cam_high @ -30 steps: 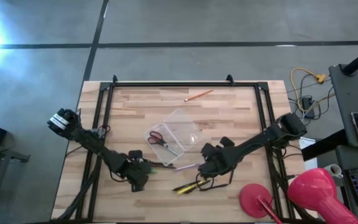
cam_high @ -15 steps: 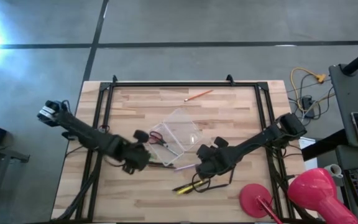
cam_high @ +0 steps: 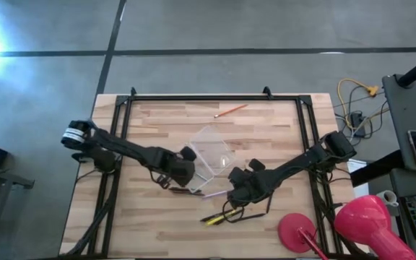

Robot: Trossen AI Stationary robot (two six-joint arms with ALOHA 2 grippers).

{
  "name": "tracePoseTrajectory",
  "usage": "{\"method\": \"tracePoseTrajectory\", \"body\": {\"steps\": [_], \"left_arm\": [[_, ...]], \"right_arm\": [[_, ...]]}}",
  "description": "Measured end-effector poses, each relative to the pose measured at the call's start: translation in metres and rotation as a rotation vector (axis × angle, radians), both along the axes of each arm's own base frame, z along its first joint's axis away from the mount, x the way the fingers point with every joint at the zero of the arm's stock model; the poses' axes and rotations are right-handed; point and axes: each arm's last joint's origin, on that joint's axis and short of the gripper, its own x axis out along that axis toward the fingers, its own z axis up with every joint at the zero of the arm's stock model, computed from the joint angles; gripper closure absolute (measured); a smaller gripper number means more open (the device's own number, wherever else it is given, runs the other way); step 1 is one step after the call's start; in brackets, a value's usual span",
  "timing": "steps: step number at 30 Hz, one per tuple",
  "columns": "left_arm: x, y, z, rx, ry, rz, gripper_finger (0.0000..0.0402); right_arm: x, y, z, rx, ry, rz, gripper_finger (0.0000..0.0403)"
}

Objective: Pick & place school supplies into a supply box
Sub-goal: Put the green pen into the transparent case, then put the pencil into the transparent case

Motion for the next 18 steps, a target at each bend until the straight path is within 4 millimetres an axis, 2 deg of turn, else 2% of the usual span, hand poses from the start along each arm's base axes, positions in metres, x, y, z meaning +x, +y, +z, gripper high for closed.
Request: {"method": "tracePoseTrajectory", "body": {"steps": [4, 8, 13, 18], "left_arm": [[0.003, -0.003, -0.011, -0.030, 0.042, -0.013, 0.0364], [0.003, -0.004, -0.010, -0.053, 0.027, 0.040, 0.0338], [-0.003, -0.002, 0.007, -0.100, -0.060, 0.195, 0.0312], [-0.021, 0.004, 0.035, -0.164, -0.202, 0.496, 0.0299]], "right_arm": [[0.000, 0.000, 0.000, 0.005, -0.005, -0.013, 0.0321], [0.000, 0.000, 0.000, 0.008, -0.003, -0.010, 0.0321], [0.000, 0.000, 0.000, 0.000, 0.024, 0.048, 0.0321], [0.000, -0.006, 0.009, 0.035, 0.000, 0.022, 0.0321]]}}
